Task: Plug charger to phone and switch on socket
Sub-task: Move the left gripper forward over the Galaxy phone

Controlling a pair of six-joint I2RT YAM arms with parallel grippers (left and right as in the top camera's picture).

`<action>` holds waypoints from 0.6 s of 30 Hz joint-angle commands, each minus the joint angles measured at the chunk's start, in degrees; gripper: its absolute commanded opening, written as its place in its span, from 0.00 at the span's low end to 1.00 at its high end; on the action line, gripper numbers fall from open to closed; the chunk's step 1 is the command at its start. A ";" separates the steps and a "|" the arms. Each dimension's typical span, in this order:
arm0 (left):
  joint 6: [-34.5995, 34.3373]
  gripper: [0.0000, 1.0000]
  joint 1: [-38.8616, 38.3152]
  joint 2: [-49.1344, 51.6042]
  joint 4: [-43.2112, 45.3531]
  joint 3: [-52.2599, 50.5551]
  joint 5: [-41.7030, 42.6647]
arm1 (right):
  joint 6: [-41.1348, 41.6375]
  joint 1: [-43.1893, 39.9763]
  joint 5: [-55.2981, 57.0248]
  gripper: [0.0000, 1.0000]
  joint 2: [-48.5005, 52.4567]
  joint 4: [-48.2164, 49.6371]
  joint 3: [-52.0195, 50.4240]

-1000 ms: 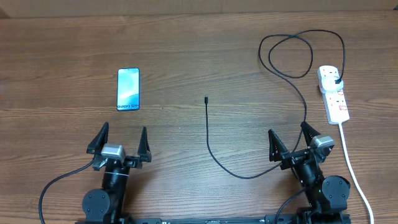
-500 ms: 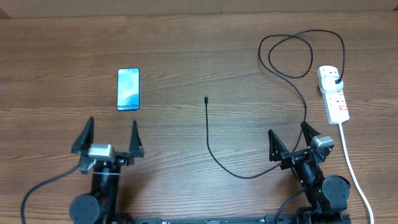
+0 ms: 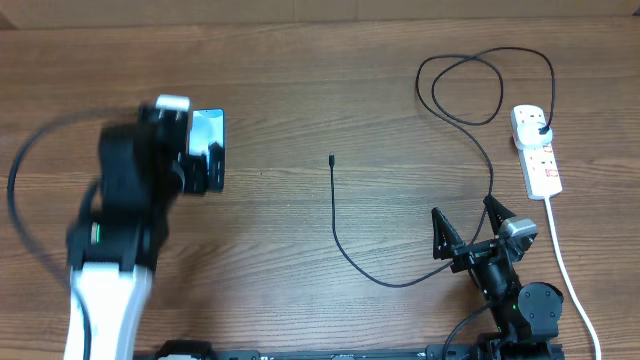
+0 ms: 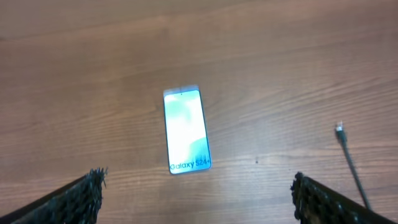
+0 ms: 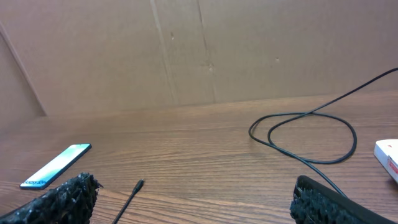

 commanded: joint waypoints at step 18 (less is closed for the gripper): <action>-10.01 1.00 0.72 24.94 -15.67 18.82 15.30 | -0.26 -0.22 0.37 1.00 -0.46 0.31 -0.57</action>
